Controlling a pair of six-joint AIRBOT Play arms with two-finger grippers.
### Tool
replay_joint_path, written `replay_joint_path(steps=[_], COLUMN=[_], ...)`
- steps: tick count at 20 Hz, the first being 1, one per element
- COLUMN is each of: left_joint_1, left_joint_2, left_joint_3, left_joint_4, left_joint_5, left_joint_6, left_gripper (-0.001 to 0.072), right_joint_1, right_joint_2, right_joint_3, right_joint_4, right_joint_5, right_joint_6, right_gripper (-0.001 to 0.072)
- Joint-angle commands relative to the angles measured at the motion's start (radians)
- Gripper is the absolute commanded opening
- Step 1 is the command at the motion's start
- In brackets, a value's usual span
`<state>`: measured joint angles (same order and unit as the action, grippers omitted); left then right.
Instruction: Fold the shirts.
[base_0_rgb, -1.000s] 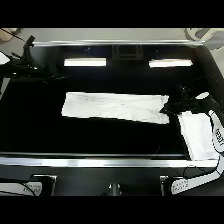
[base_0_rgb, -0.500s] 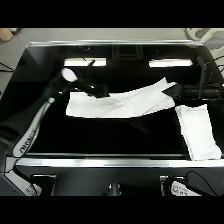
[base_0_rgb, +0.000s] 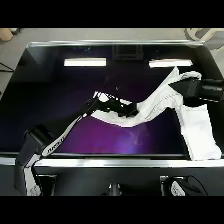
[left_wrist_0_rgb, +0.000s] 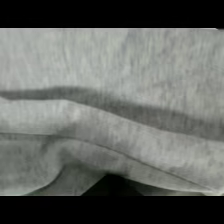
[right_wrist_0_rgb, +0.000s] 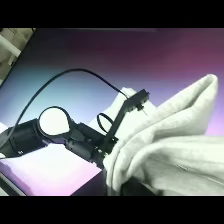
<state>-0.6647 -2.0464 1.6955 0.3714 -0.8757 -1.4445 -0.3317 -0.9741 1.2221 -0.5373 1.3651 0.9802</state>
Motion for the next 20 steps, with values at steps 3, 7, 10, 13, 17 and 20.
replay_joint_path(steps=[3,7,10,13,17,20], left_joint_1=[0.12,0.39,0.558,0.66,0.678,0.655], left_joint_2=[0.07,0.285,0.464,0.623,0.75,0.775], left_joint_3=[0.0,0.0,0.0,0.0,0.0,0.0], left_joint_4=[0.064,0.212,0.225,0.225,0.251,0.298], left_joint_5=[0.009,-0.037,-0.041,-0.061,-0.116,-0.132], left_joint_6=[0.038,0.039,0.04,0.06,0.087,0.087], left_gripper=[0.0035,0.0035,0.0036,0.0037,0.0037,0.0037], right_joint_1=[0.006,0.208,0.42,0.574,0.654,0.621], right_joint_2=[-0.06,-0.207,-0.367,-0.554,-0.758,-0.769], right_joint_3=[0.0,0.0,0.001,0.002,0.041,0.075], right_joint_4=[-0.015,-0.016,0.035,0.208,0.478,0.494], right_joint_5=[-0.032,-0.163,-0.359,-0.49,-0.469,-0.386], right_joint_6=[0.018,-0.018,-0.045,-0.113,-0.248,-0.308], right_gripper=[0.0019,0.0019,0.002,0.002,0.0203,0.0636])
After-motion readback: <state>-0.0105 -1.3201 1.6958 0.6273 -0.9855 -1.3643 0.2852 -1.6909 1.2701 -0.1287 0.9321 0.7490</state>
